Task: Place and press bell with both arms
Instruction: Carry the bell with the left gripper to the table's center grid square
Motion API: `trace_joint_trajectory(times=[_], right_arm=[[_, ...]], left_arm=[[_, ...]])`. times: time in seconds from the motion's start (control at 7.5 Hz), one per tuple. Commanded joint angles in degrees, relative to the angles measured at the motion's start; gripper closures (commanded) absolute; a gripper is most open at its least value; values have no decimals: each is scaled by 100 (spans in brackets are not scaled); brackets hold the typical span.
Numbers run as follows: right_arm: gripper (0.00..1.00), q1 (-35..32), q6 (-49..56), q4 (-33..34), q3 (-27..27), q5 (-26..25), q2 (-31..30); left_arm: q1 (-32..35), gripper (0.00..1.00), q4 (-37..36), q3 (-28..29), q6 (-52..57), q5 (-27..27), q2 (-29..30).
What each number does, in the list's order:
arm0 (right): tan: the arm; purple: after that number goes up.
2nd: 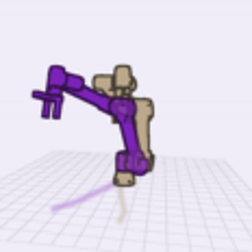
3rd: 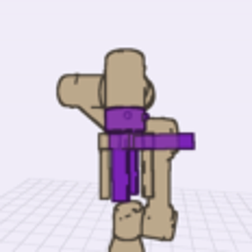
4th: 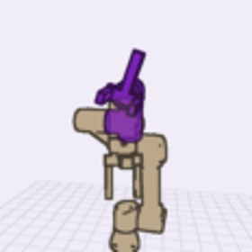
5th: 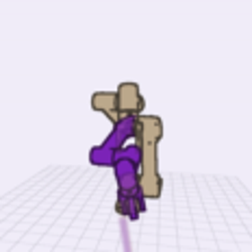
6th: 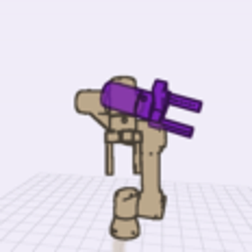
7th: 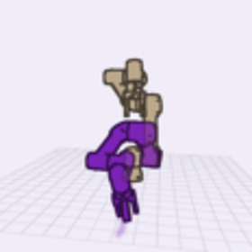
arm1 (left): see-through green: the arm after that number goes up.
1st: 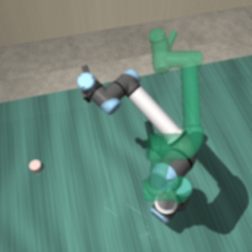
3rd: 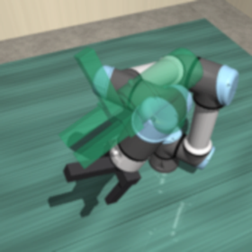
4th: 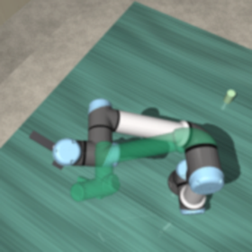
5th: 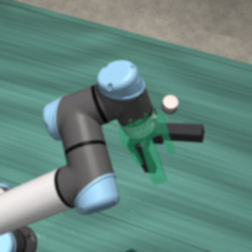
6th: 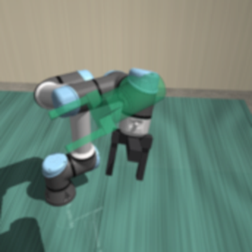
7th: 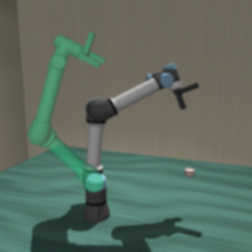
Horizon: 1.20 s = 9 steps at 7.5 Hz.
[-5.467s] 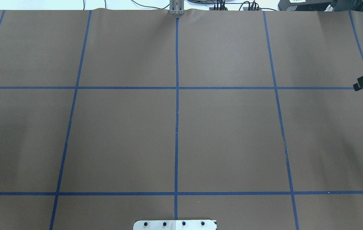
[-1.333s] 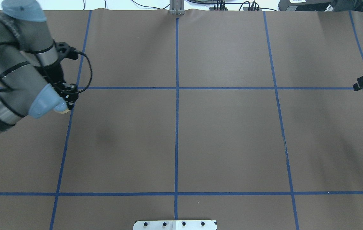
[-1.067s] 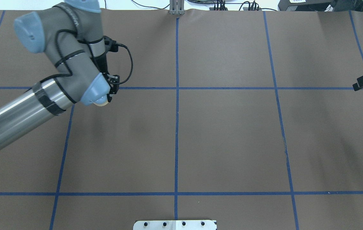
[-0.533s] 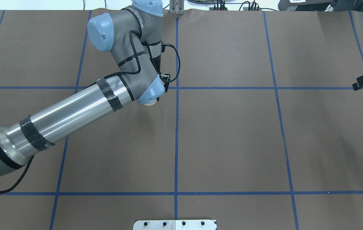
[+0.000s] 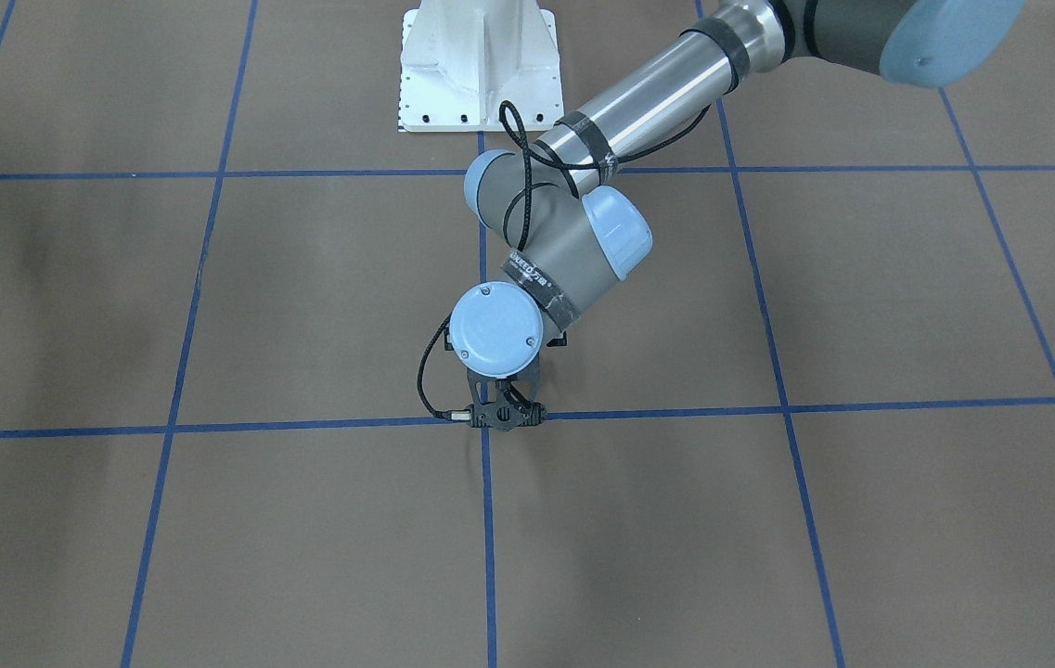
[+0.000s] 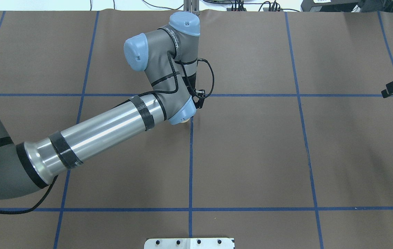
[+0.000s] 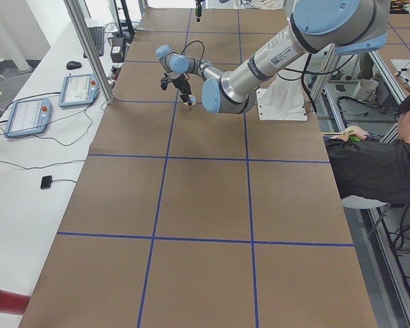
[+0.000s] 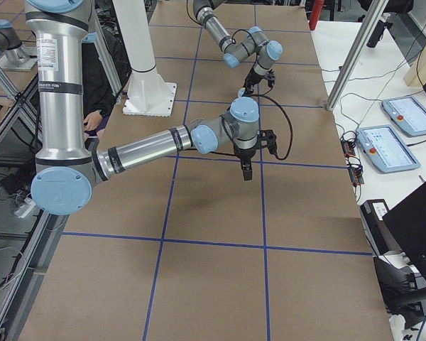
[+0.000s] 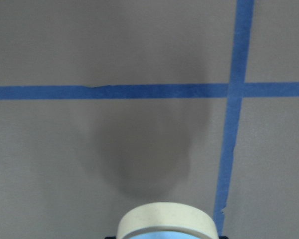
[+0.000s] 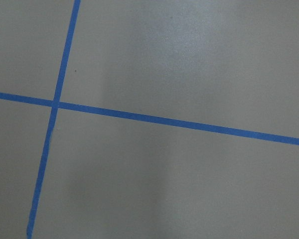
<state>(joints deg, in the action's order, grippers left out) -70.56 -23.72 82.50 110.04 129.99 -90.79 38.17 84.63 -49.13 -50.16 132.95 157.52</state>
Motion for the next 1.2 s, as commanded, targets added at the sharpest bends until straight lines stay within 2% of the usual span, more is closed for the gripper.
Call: trace_joint_trajectory(times=[0.0,0.27,0.4,0.53,0.8,1.07], right_arm=[[0,-2,-1,3,0,0,0],[0,-2,-1,-6,0,0,0],[0,-2,-1,-6,9,0,0],[0,7,-1,-6,0,0,9],[0,7,-1,3,9,0,44],[0,-2,25,12,9,105,367]], left_arm=[[-81,73,490,236,-151,-6,33],[-90,48,853,360,-248,-6,42],[-90,21,853,360,-240,-6,42],[-90,0,853,334,-266,-15,60],[-73,0,819,247,-353,-23,86],[312,0,504,-279,-267,-120,34]])
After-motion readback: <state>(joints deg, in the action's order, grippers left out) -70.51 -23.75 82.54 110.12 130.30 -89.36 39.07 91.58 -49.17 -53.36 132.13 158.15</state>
